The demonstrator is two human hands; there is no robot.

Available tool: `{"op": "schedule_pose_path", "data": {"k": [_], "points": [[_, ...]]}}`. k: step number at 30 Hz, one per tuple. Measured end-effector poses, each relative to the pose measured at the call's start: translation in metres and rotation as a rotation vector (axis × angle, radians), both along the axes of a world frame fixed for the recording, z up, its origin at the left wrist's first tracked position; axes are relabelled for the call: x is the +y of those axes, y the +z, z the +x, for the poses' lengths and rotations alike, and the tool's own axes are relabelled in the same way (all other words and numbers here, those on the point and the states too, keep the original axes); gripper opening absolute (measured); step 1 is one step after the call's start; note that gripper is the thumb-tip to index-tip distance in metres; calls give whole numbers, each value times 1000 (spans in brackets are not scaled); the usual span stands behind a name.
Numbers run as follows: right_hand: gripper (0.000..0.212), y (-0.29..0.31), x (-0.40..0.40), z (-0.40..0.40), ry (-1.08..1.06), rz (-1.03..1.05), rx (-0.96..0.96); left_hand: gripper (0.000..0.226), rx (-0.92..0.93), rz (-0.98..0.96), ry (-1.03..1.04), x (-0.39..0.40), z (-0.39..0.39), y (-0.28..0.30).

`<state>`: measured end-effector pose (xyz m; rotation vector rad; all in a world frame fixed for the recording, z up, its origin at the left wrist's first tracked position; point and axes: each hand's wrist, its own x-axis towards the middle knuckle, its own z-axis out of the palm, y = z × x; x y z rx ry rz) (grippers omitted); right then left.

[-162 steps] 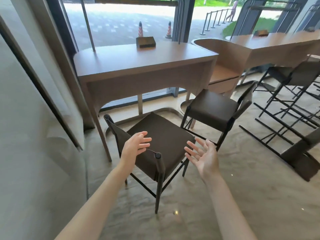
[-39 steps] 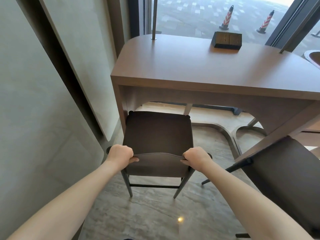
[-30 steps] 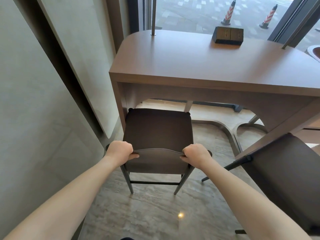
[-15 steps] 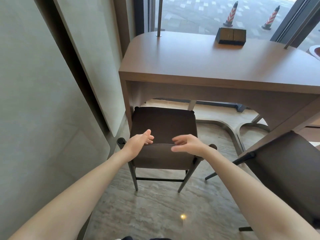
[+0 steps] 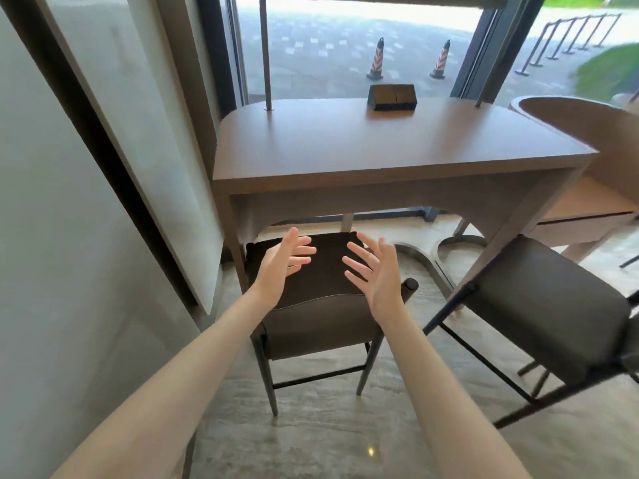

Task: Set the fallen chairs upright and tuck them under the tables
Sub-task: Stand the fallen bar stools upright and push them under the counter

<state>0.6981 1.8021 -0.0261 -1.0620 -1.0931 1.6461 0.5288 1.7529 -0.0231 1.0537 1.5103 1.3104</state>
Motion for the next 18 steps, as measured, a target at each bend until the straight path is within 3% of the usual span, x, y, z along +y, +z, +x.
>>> {"op": "schedule_pose_path", "data": {"k": [9,18], "points": [[44,7,-71,42,-384,-17,0,47,-23,-57,-299,-9,27,3],[46,3,-191,160,-879,-77,76,47,-83,-150,-760,-45,167,9]]}}
